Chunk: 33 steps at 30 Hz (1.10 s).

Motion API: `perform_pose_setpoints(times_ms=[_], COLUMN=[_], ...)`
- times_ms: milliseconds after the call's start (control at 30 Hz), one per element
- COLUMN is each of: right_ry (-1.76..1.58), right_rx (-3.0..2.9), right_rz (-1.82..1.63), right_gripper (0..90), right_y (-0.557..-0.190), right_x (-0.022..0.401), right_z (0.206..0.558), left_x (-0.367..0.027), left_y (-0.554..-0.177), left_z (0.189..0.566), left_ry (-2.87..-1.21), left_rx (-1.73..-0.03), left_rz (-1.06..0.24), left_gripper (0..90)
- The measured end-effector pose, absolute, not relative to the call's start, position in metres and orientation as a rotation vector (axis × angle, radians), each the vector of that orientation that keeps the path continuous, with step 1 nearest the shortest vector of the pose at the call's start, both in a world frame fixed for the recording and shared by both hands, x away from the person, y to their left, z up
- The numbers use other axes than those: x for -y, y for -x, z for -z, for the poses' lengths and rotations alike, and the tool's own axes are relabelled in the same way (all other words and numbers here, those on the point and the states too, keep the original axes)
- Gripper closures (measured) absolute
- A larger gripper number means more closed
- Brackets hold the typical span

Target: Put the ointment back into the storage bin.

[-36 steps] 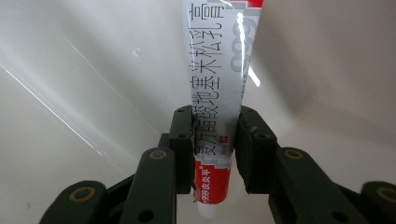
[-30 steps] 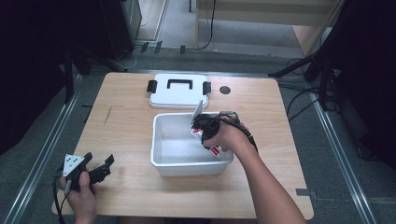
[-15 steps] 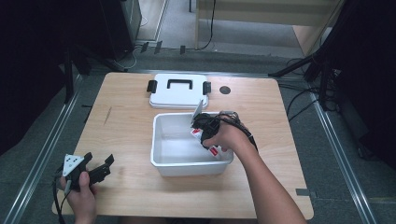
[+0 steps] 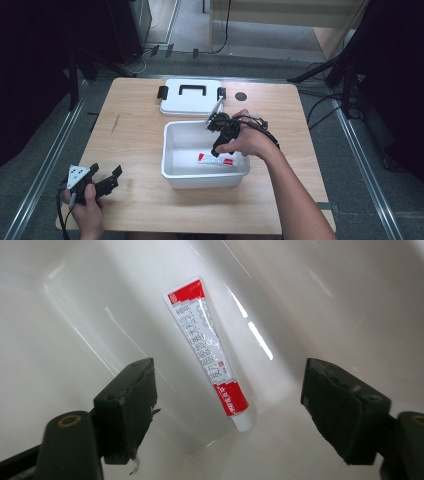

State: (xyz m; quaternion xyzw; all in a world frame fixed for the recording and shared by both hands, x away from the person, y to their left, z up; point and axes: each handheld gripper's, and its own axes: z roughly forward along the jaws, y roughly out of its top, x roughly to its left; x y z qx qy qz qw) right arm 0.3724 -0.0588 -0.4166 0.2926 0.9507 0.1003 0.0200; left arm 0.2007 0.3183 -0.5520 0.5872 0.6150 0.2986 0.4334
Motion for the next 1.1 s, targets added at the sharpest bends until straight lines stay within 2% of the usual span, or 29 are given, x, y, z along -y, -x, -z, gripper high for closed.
perform_pose_setpoints(times_ms=[233, 333, 433, 733, 1100], right_ry=[-0.912, -0.954, -0.996, -1.097, -1.218], right_rx=[-2.9, -2.855, -2.818, -2.698, -2.574], right_rz=[-0.413, -0.449, -0.495, -0.581, -0.699], right_gripper=[12.1, 3.7, 0.5, 0.0, 0.0], right_y=[-0.366, -0.365, -0.366, -0.366, -0.365], right_x=[0.073, 0.082, 0.092, 0.125, 0.176], right_z=[0.393, 0.386, 0.379, 0.364, 0.381], left_x=[-0.318, -0.318, -0.318, -0.318, -0.317], left_y=[-0.2, -0.201, -0.201, -0.2, -0.201], left_z=[0.552, 0.552, 0.552, 0.552, 0.552], left_ry=[-1.462, -1.462, -1.462, -1.466, -1.47], left_rx=[-1.527, -1.529, -1.532, -1.527, -1.529], left_rz=[-0.751, -0.753, -0.751, -0.753, -0.755], left_gripper=[14.4, 14.4, 14.4, 14.4, 14.4])
